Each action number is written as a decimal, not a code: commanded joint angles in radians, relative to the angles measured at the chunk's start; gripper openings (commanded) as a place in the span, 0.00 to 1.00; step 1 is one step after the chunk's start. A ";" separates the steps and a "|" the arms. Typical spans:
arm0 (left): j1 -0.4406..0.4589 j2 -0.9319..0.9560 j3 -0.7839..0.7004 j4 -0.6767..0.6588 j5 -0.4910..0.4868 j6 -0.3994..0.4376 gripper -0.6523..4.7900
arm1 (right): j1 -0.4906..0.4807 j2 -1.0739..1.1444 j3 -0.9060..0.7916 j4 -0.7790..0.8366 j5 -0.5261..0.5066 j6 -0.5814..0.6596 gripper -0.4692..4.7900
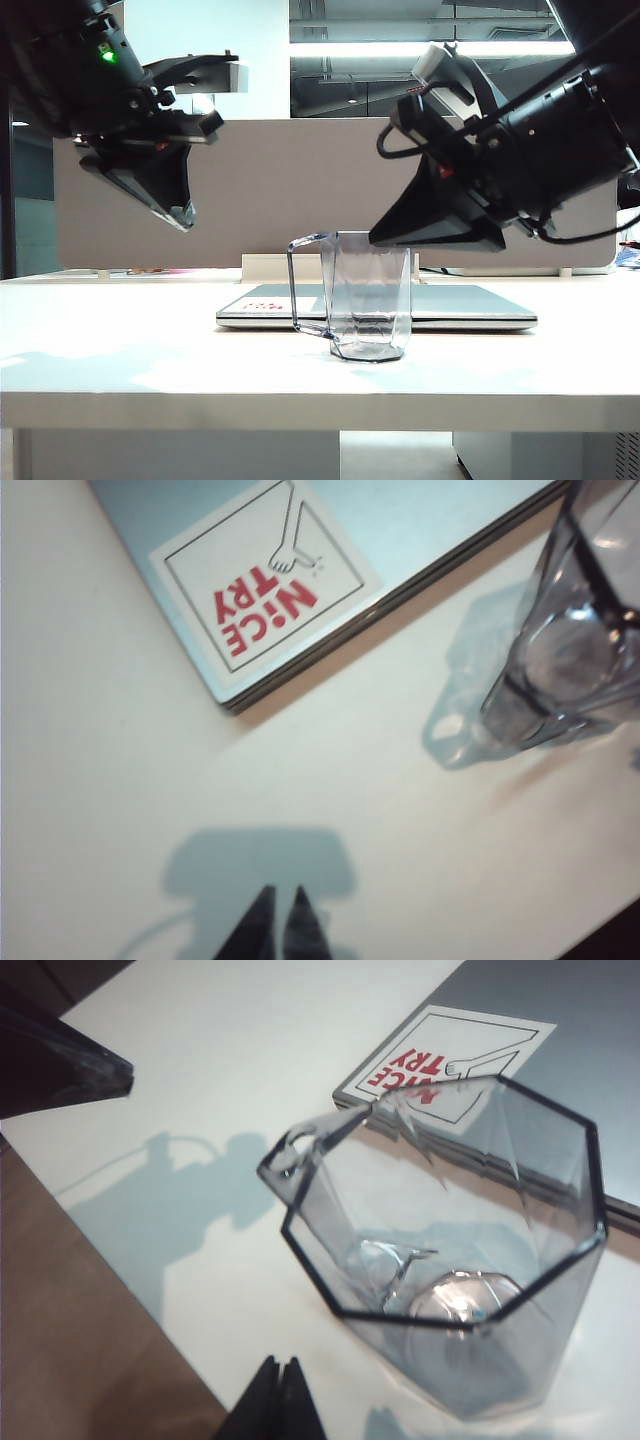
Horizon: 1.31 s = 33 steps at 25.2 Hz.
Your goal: Pick up the water cup and place it on the side of the laptop close to you.
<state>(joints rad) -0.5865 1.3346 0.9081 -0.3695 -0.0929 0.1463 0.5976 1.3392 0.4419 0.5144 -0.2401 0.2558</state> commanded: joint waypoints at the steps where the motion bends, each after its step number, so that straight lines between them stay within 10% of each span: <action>1: 0.029 -0.004 0.000 0.096 0.097 0.003 0.11 | 0.001 0.003 0.019 0.014 -0.006 0.013 0.09; 16: 0.065 0.238 0.000 0.385 0.278 0.201 0.11 | 0.026 0.030 0.044 -0.037 -0.013 0.029 0.09; 33: 0.071 0.333 0.001 0.508 0.439 0.216 0.11 | 0.023 0.031 0.044 -0.103 0.113 0.029 0.09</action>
<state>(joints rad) -0.5148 1.6707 0.9085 0.1432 0.3191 0.3626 0.6193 1.3724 0.4828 0.4019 -0.1486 0.2813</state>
